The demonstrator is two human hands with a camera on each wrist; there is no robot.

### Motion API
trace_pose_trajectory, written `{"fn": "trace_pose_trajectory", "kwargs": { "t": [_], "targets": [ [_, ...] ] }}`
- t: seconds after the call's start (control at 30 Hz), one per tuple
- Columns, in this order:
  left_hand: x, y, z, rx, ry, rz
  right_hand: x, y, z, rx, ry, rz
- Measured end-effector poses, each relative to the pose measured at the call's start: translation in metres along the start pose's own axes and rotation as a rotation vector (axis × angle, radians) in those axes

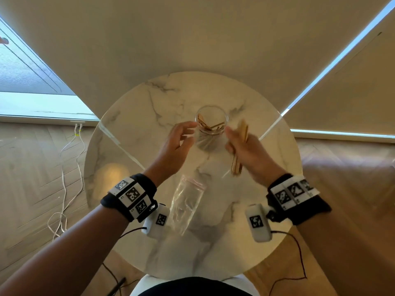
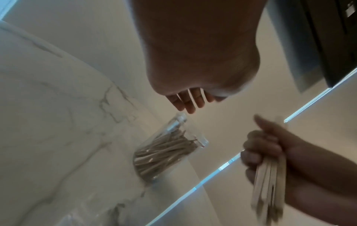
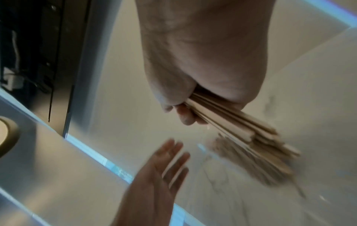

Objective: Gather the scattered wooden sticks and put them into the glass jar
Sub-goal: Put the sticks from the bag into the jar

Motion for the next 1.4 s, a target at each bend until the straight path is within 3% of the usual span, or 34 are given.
{"fn": "trace_pose_trajectory", "kwargs": {
  "t": [0.17,0.27,0.5,0.7,1.03,1.23,1.4],
  "targets": [
    [-0.039,0.005,-0.021,-0.280,0.012,-0.162,-0.063,-0.023,-0.051,-0.202,-0.252,0.136],
    [-0.062,0.016,-0.029,-0.315,-0.037,-0.228,-0.093,-0.016,-0.067,-0.154,-0.367,0.142],
    [-0.091,0.028,-0.043,-0.282,-0.012,-0.216,-0.134,0.020,-0.044,0.301,-0.376,-0.146],
    [-0.094,0.027,-0.061,-0.143,0.010,-0.181,-0.142,0.008,-0.041,0.789,-0.409,-0.461],
    [-0.094,0.027,-0.063,-0.086,0.040,-0.209,-0.140,0.024,-0.045,1.001,-0.382,-0.417],
    [-0.095,0.024,-0.067,-0.121,0.050,-0.207,-0.133,-0.009,-0.065,0.881,-0.386,-0.372],
    [-0.096,0.025,-0.067,-0.104,0.025,-0.200,-0.134,0.015,-0.039,0.907,-0.425,-0.333]
  ]
}}
Point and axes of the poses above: each hand's wrist, its own x-axis away from the middle knuckle, its own y-axis out of the palm, z = x × y, the point moved 4 cm from there along -x, towards the middle knuckle
